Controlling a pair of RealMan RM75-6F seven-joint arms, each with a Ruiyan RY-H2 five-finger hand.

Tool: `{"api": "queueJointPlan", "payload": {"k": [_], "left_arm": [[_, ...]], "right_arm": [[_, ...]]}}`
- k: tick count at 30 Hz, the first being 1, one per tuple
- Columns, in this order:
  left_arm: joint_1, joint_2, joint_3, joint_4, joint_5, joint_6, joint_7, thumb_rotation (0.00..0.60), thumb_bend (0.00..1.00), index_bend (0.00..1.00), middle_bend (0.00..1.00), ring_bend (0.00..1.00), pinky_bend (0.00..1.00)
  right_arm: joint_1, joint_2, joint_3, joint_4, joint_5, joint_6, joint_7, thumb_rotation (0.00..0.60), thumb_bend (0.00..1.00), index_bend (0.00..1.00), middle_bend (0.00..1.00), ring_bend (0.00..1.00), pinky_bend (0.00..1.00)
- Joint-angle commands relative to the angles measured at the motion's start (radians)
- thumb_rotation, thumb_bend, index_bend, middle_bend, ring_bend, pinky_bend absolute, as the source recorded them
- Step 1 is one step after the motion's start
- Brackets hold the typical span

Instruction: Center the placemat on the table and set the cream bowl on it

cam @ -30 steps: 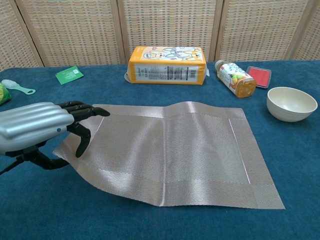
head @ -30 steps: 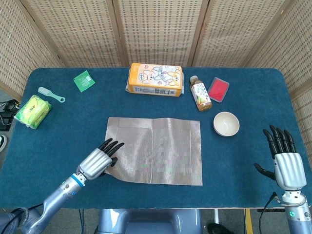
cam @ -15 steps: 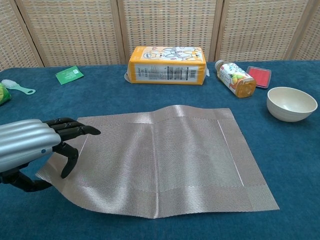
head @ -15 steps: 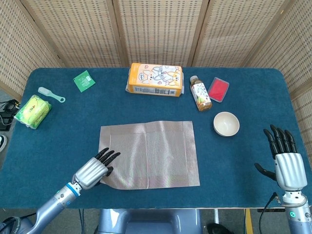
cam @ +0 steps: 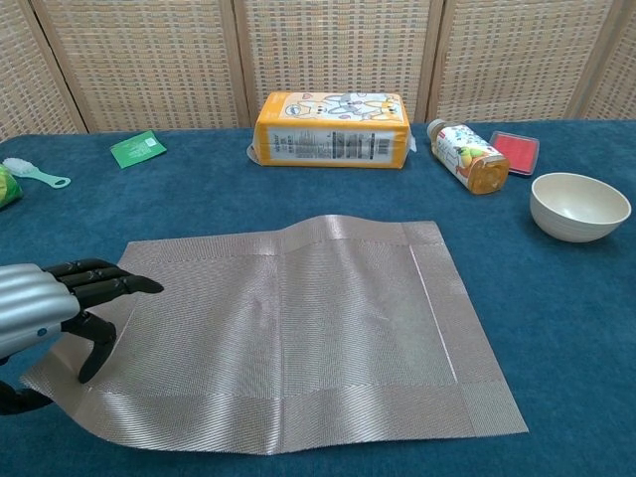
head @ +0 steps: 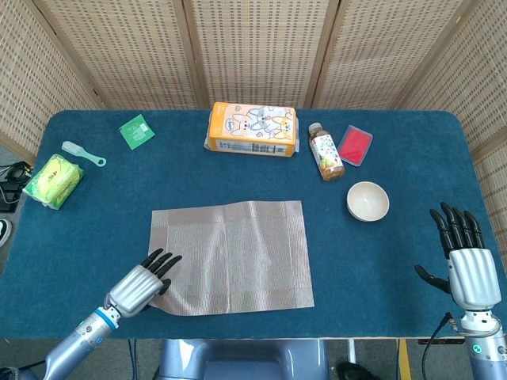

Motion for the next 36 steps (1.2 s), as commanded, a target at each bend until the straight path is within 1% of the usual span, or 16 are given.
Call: {"api": "queueJointPlan", "payload": {"k": [1,5,7,8,9,11,12,14,16,20,23,26,28,29,31,36], "left_arm": [[0.008,0.006,0.0,0.0,-0.003,-0.002,0.001,0.6,0.5,0.75,0.0,0.0,0.0],[0.019,0.012,-0.005,0.004,0.003,0.005,-0.004,0.6,0.5,0.74,0.0,0.0,0.0],[0.023,0.018,-0.006,0.004,0.003,0.005,-0.008,0.6,0.46,0.65,0.0,0.0,0.0],[0.022,0.026,-0.004,0.0,0.002,-0.003,-0.013,0.6,0.32,0.49,0.0,0.0,0.0],[0.02,0.035,-0.001,-0.007,0.0,-0.014,-0.02,0.6,0.18,0.29,0.0,0.0,0.0],[0.013,0.059,0.006,-0.029,0.0,-0.033,-0.05,0.6,0.0,0.03,0.0,0.0,0.0],[0.012,0.078,0.007,-0.05,0.007,-0.029,-0.083,0.6,0.0,0.0,0.0,0.0,0.0],[0.017,0.123,0.017,-0.077,0.046,0.002,-0.131,0.6,0.0,0.0,0.0,0.0,0.0],[0.028,0.145,0.019,-0.093,0.066,0.034,-0.144,0.6,0.0,0.0,0.0,0.0,0.0],[0.058,0.177,0.004,-0.121,0.09,0.115,-0.161,0.6,0.0,0.0,0.0,0.0,0.0],[0.095,0.201,-0.041,-0.147,0.088,0.217,-0.158,0.6,0.0,0.0,0.0,0.0,0.0],[0.114,0.215,-0.089,-0.171,0.051,0.271,-0.155,0.6,0.0,0.0,0.0,0.0,0.0],[0.126,0.231,-0.125,-0.194,0.008,0.299,-0.158,0.6,0.0,0.0,0.0,0.0,0.0],[0.139,0.242,-0.167,-0.207,-0.052,0.331,-0.159,0.6,0.0,0.0,0.0,0.0,0.0],[0.145,0.25,-0.192,-0.223,-0.095,0.335,-0.144,0.6,0.0,0.0,0.0,0.0,0.0],[0.157,0.263,-0.223,-0.239,-0.142,0.34,-0.133,0.6,0.0,0.0,0.0,0.0,0.0]], "right_arm": [[0.0,0.001,0.0,-0.001,0.0,0.0,0.0,0.6,0.0,0.0,0.0,0.0,0.0],[-0.001,0.001,0.0,-0.003,-0.002,0.001,-0.002,0.6,0.0,0.0,0.0,0.0,0.0],[-0.002,0.002,0.0,-0.003,-0.004,0.002,-0.003,0.6,0.0,0.0,0.0,0.0,0.0],[-0.002,0.001,0.0,-0.003,-0.004,0.002,-0.003,0.6,0.0,0.0,0.0,0.0,0.0],[-0.002,0.001,0.0,-0.003,-0.004,0.002,-0.003,0.6,0.0,0.0,0.0,0.0,0.0],[-0.002,0.001,0.0,-0.003,-0.004,0.002,-0.004,0.6,0.0,0.0,0.0,0.0,0.0],[-0.002,0.001,0.0,-0.002,-0.002,0.0,-0.005,0.6,0.0,0.0,0.0,0.0,0.0],[0.0,-0.001,0.0,0.0,0.002,-0.006,-0.007,0.6,0.0,0.0,0.0,0.0,0.0],[0.001,-0.002,0.0,0.0,0.004,-0.011,-0.009,0.6,0.0,0.0,0.0,0.0,0.0],[0.003,-0.003,0.0,0.002,0.013,-0.022,-0.017,0.6,0.0,0.0,0.0,0.0,0.0],[0.01,-0.006,0.002,0.008,0.035,-0.048,-0.026,0.6,0.0,0.0,0.0,0.0,0.0],[0.022,-0.009,0.007,0.016,0.062,-0.086,-0.029,0.6,0.0,0.0,0.0,0.0,0.0],[0.037,-0.011,0.012,0.023,0.088,-0.124,-0.031,0.6,0.0,0.0,0.0,0.0,0.0],[0.066,-0.013,0.018,0.033,0.117,-0.192,-0.021,0.6,0.0,0.0,0.0,0.0,0.0],[0.101,-0.009,0.027,0.046,0.147,-0.266,-0.006,0.6,0.0,0.0,0.0,0.0,0.0],[0.183,-0.018,0.047,0.095,0.2,-0.411,-0.01,0.6,0.0,0.0,0.0,0.0,0.0]]}}
